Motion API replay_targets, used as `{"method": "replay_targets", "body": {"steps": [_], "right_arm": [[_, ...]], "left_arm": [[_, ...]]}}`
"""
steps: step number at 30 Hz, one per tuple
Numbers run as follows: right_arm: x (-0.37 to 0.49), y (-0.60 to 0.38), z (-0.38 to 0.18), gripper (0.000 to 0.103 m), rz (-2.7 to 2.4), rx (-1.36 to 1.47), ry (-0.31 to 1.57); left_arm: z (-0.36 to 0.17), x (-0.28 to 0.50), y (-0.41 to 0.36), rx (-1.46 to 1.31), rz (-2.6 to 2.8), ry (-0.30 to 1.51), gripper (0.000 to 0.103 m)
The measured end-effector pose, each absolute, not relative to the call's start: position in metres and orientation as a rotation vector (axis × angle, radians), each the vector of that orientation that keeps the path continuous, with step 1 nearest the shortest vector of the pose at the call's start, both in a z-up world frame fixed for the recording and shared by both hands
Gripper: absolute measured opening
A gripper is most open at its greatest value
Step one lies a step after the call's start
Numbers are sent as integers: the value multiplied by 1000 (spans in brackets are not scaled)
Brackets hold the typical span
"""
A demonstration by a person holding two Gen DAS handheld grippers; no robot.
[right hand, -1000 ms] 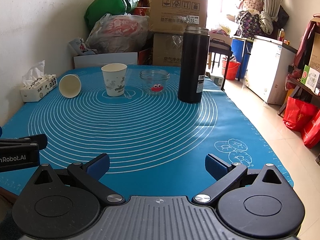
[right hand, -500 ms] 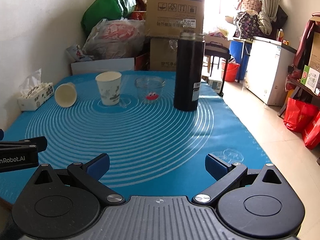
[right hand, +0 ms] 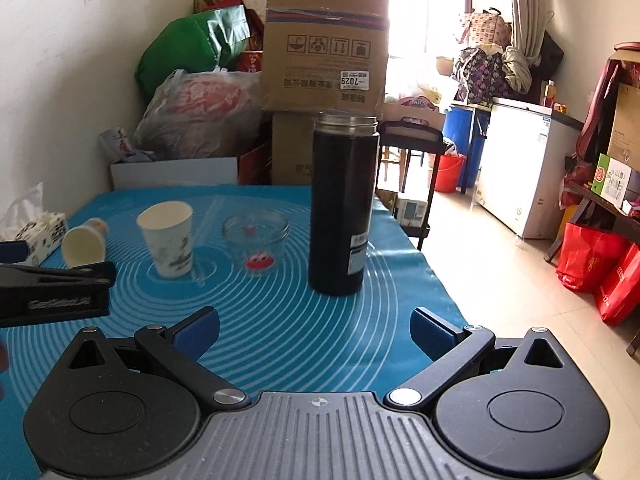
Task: Flip cup upside down
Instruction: 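Move the right tool toward the upright printed paper cup and close around it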
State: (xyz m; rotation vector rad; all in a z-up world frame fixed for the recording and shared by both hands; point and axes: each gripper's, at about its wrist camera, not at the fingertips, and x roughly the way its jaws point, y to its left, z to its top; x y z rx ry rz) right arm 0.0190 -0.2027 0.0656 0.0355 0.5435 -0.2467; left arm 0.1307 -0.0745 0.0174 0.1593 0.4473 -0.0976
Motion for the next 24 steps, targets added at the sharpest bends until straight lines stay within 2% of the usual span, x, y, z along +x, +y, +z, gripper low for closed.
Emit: {"method": "replay_targets", "body": {"steps": [9,19,21,22,23,24], "right_arm": [[69,-233,47,103,-250,82,582],[96,-239,21,103,-233,82,627],[96,-239,18,103,-233,78,631],[96,-239,17,103,-233,76,631],[95,-239,16,103,-234,76,631],[95,-239,16,103,-235,76,631]], "left_arm": [[-8,208,-83,142,-65,480,102],[-24,254,-91,129,-100,464,101],[-26,256,-93,129,-111,458,95],[-26,258,-94,134,-116,457,82],[-27,259,-94,139,-123,463,76],[-27,260,-95,137,-129,469,74]]}}
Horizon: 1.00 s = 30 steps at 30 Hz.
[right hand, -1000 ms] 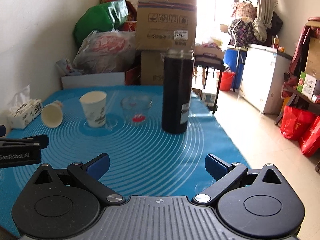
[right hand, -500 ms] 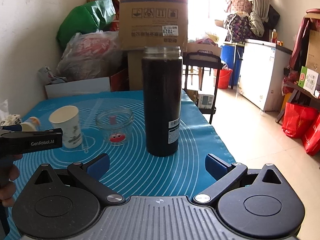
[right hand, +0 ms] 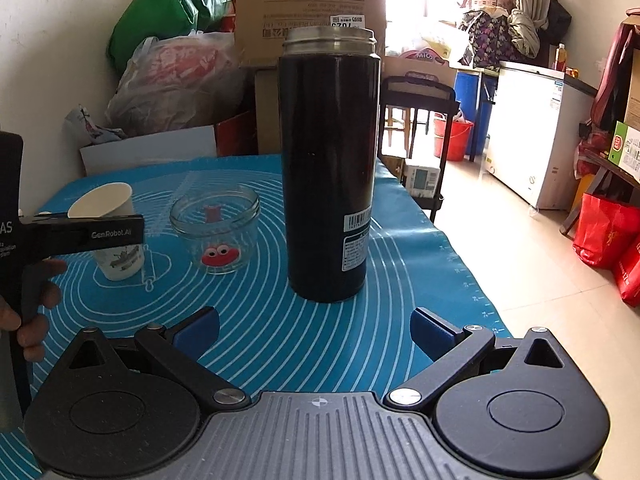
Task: Flip cup upside down
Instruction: 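Move the right tool toward the upright printed paper cup and close around it, then lift the printed paper cup with the right tool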
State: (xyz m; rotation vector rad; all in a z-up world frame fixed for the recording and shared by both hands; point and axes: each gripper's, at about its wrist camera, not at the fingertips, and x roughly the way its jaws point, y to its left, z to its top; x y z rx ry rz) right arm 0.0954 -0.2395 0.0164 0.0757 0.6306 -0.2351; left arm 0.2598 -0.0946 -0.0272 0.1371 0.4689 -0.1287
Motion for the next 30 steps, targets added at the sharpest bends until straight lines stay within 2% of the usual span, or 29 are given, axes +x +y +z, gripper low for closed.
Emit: {"method": "replay_targets", "body": {"steps": [1,2,10,16,23,30], "right_arm": [[95,-240,16,103,-235,76,631],[94,-240,17,103,-236,75,630],[84,-234,25,103,-234,69,615],[59,-229,34,103,-222,78,610],[36,-212,41,103,-191,44,626],[20,-198,42,103,-167,-5,653]], "left_arm": [[-28,260,-94,133,-131,470,71],[-28,259,-94,133,-134,466,63],[-13,235,-86,132,-166,460,61],[1,174,-79,187,-237,439,61],[-12,121,-76,232,-296,474,61],[-25,105,-67,207,-294,518,61]]}}
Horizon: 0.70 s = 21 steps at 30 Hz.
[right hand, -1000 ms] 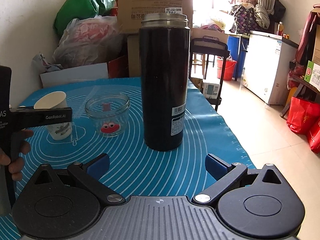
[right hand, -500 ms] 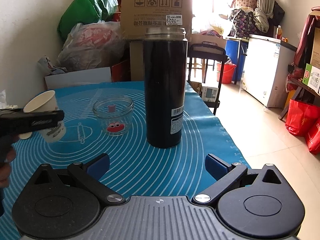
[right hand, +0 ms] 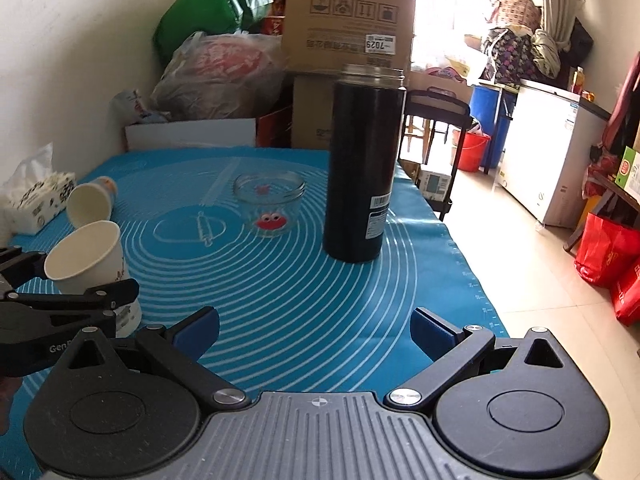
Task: Flip cup upside down
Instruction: 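Lift the printed paper cup with the right tool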
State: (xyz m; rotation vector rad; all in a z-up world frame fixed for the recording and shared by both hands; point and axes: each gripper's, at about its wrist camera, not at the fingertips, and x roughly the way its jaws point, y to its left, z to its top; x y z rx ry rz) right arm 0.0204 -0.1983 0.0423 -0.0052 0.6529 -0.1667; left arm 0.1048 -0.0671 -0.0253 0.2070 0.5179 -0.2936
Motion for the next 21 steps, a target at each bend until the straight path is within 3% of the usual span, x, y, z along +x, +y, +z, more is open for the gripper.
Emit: {"method": "replay_targets", "body": {"steps": [7,9,11,14,21], "right_arm": [[16,-192,41,103,-155,-23,677],[16,-192,41,103,-153,-24,681],[16,-191,41,103,-151,-22,683],[17,-190,41,103,-146,-22,686],[15,-185,46,103,-141,-58,684]], "left_arm": [[-27,102,-65,198,-293,526,65],[-26,103,-64,194,-284,537,71],[-27,102,-62,184,-281,542,84],[-25,101,-57,162,-280,547,91],[-19,95,-50,131,-281,544,94]]}}
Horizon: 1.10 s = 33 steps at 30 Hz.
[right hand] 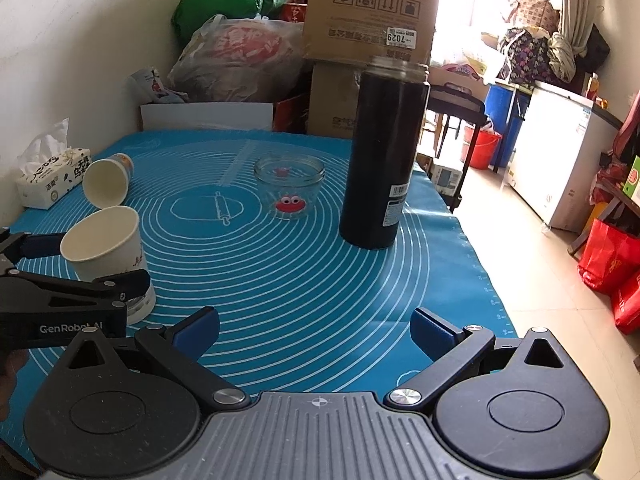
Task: Flip cup upside down
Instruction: 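Lift the printed paper cup with the right tool, then roll the right tool to turn the held cup rim-down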
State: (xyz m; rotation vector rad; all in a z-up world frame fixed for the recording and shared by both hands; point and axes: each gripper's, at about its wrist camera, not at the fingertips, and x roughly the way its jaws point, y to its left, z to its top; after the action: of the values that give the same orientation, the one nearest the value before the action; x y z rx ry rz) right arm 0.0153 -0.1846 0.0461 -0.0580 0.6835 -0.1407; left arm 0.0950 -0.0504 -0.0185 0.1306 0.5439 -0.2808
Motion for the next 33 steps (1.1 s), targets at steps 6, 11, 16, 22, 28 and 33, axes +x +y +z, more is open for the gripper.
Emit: {"method": "replay_targets", "body": {"steps": [6,11,16,22,28,33], "right_arm": [[16,-168,58,103,-169,-212,686],[23,-137,69,103,-184,-470,681],[31,-89,67,103,-189,-825,658],[26,-24,36,103,-139,-1452,522],[25,6,-9,103,-31,-2032,354],[32,3,-49,103,56,-2483,220]], "left_arm": [[-4,80,-35,89,-271,504,94],[12,66,-10,61,-187,461,96],[19,54,21,100,-38,404,96],[20,47,72,1,84,408,97],[14,41,98,-36,128,412,96],[5,35,110,-41,134,411,97]]}}
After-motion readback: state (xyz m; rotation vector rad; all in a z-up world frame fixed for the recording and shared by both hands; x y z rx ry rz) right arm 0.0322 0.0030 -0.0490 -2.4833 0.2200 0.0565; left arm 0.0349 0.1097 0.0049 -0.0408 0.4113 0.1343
